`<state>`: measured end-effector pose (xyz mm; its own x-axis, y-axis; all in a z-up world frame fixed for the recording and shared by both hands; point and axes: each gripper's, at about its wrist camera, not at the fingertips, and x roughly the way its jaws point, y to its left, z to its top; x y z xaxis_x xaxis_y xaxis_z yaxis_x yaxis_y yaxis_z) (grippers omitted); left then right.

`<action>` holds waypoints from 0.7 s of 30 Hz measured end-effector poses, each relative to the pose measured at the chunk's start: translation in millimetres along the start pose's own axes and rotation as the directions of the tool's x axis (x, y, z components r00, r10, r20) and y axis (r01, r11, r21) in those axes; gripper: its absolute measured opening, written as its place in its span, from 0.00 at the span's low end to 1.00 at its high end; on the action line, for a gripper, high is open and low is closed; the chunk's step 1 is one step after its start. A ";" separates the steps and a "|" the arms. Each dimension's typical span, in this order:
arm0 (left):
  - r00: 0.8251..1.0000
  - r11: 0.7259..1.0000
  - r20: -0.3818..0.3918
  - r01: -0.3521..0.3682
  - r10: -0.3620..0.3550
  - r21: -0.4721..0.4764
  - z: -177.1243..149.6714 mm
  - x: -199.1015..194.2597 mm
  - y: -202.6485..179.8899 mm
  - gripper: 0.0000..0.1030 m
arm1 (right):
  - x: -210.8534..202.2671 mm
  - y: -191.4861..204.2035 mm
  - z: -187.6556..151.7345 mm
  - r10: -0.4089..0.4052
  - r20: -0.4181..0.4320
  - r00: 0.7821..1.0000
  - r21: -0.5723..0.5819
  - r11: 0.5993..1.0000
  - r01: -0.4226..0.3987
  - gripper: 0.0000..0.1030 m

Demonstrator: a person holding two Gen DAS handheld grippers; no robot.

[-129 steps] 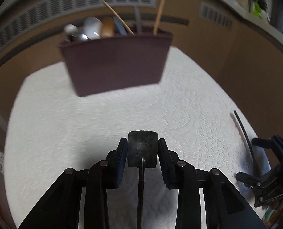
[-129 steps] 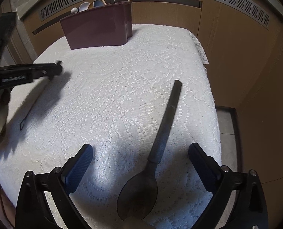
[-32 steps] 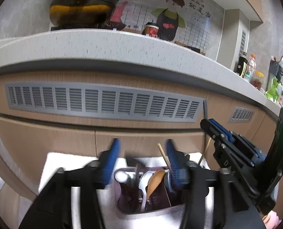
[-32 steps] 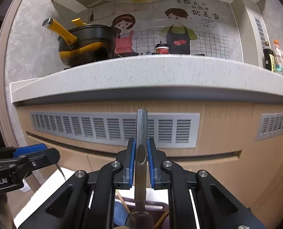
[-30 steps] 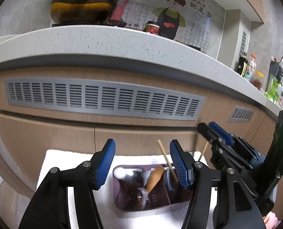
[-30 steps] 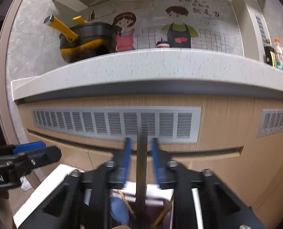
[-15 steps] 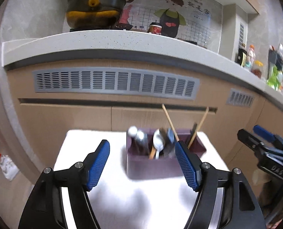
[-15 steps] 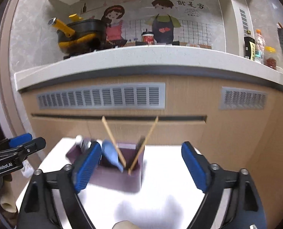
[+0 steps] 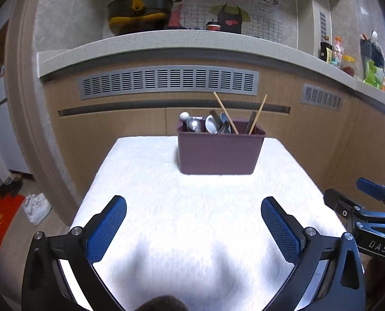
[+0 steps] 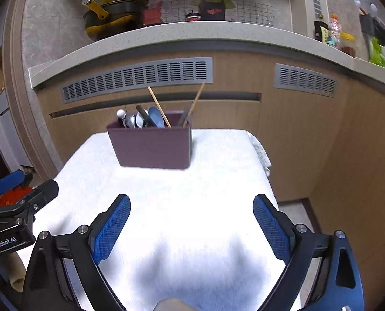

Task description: Organize utensils

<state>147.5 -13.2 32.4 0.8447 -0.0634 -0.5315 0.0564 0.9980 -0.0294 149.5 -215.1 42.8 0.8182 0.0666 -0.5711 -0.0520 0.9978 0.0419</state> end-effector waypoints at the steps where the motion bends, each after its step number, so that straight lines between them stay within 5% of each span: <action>1: 1.000 1.000 0.004 -0.006 0.006 -0.001 -2.7 -2.7 -0.5 1.00 | -3.4 -0.7 -3.4 -0.009 0.004 1.000 -0.004 1.000 0.009 0.92; 21: 0.999 1.000 -0.013 -0.030 0.030 0.004 -10.7 -8.2 -2.2 1.00 | -16.3 -4.2 -14.7 -0.041 0.030 0.999 -0.004 0.999 0.042 0.94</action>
<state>134.8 -14.8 27.8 0.8391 -0.0337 -0.5429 0.0333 0.9994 -0.0106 127.9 -220.3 39.8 0.8366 0.0250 -0.5472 -0.0202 0.9997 0.0148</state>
